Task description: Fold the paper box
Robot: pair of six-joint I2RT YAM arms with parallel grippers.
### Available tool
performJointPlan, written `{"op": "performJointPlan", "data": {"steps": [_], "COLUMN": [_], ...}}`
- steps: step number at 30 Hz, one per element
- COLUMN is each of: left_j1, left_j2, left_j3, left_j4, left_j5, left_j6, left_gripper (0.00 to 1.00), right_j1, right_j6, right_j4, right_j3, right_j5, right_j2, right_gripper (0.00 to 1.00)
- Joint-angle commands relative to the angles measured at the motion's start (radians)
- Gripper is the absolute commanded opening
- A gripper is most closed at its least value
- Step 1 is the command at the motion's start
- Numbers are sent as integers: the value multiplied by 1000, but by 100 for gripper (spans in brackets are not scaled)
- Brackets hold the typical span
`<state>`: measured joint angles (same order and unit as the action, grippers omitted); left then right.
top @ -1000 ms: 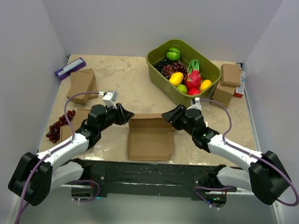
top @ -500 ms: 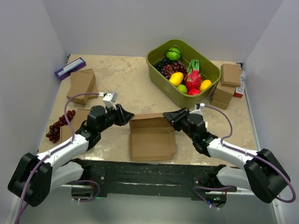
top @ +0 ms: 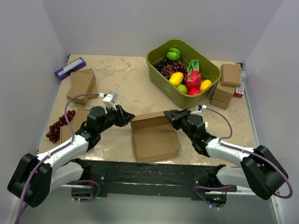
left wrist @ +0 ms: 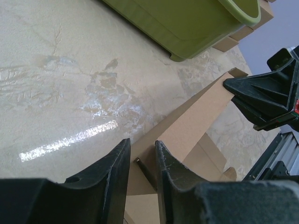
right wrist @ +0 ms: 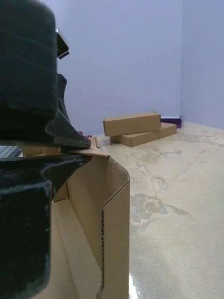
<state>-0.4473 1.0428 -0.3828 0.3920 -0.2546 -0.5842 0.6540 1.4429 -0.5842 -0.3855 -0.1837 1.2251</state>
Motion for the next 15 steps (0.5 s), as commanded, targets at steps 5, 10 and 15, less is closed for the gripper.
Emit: {"op": "performJointPlan", "data": {"steps": [5, 10, 15], "left_j1": [-8, -8, -11], "left_j2": [-52, -107, -136], "left_j3": [-79, -68, 21], "left_j4": [-111, -157, -84], "left_j5": [70, 115, 61], "left_j6": [11, -54, -156], "left_gripper": [69, 80, 78], "right_j1": [10, 12, 15], "right_j6": [17, 16, 13], "right_j4": [-74, -65, -62], "right_j3": [16, 27, 40], "right_j5": [-63, -89, -106], "right_j2": [37, 17, 4], "right_gripper": [0, 0, 0]}}
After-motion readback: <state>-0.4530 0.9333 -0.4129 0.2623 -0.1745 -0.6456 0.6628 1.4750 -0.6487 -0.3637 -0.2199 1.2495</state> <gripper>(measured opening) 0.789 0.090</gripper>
